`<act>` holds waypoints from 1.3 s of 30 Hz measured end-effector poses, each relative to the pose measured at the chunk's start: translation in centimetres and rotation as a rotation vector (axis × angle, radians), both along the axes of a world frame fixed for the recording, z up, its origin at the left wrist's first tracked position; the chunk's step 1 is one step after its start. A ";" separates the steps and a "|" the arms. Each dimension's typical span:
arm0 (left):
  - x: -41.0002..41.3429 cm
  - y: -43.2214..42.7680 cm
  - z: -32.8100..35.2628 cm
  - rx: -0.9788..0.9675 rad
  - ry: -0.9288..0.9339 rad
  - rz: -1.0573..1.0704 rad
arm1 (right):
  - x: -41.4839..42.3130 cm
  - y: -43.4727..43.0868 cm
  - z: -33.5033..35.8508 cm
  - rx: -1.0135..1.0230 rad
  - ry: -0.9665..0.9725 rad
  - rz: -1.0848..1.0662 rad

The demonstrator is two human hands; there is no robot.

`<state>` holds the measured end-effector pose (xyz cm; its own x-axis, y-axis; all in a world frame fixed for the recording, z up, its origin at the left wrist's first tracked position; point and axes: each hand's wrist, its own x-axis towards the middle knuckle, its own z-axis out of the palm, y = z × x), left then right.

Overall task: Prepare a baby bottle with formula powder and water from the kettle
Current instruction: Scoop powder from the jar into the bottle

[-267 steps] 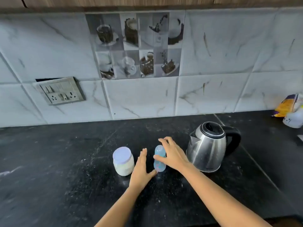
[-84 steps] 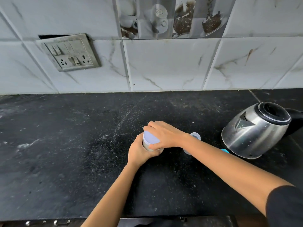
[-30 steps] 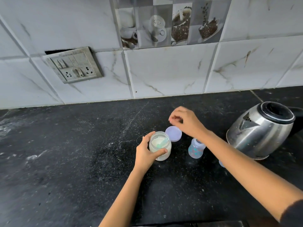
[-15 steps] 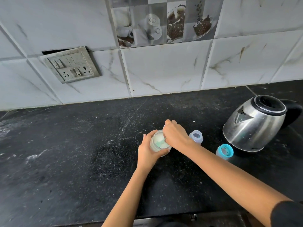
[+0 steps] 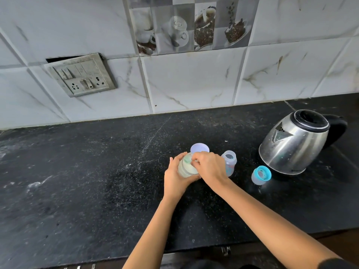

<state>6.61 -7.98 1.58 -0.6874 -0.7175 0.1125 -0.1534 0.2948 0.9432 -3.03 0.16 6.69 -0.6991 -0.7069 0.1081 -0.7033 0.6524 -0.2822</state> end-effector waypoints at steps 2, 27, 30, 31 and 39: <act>0.2 0.0 0.1 0.008 0.003 -0.014 | 0.2 -0.2 -0.2 -0.044 -0.099 -0.003; 0.1 -0.1 0.0 -0.010 0.042 -0.039 | -1.5 3.3 -0.6 -0.560 -0.695 -0.244; 0.1 0.0 0.0 -0.024 0.030 -0.035 | -1.7 3.5 -0.6 -0.522 -0.699 -0.246; 0.1 0.0 0.0 -0.027 0.024 -0.033 | -1.7 3.5 -0.7 -0.529 -0.719 -0.249; -0.1 0.1 -0.2 -0.091 -0.020 -0.031 | -1.5 3.6 -0.6 -0.581 -0.824 -0.294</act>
